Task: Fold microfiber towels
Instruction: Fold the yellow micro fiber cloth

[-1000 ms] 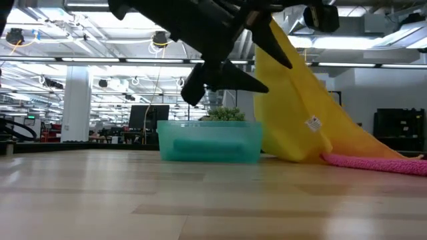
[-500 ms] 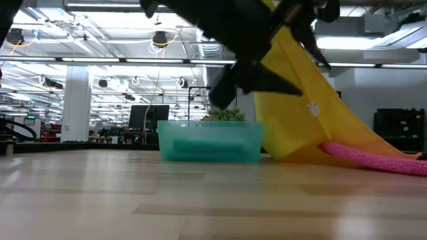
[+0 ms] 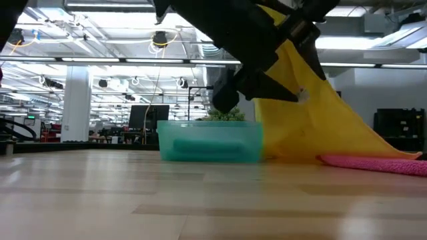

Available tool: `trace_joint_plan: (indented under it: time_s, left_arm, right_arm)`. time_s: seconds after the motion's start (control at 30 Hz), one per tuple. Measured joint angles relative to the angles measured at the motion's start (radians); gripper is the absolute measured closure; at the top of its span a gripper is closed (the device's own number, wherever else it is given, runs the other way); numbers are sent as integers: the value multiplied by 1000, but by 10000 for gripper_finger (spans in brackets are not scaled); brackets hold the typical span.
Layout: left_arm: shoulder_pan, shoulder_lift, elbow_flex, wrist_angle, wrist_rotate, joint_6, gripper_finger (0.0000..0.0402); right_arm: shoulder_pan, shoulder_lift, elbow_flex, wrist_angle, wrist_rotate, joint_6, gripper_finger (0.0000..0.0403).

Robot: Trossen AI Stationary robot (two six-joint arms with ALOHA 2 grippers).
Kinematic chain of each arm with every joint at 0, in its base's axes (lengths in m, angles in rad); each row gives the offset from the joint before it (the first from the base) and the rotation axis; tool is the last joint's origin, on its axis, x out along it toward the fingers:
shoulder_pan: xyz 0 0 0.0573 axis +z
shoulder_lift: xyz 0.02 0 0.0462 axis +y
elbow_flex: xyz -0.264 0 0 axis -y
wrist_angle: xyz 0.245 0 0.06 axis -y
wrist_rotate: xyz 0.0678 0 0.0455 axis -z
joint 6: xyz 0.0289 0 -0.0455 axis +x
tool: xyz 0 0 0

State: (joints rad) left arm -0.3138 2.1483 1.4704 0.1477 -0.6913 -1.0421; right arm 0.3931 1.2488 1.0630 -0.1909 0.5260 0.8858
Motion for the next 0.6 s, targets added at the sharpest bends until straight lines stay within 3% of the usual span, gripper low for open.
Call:
trace_joint_plan:
  time_s: [0.13, 0.6]
  left_arm:
    - [16, 0, 0, -27, 45, -26, 197]
    - [16, 0, 0, -142, 26, -115, 197]
  right_arm:
    - [5, 0, 0, 16, 0, -4, 398]
    - [33, -6, 0, 75, 0, -50, 398]
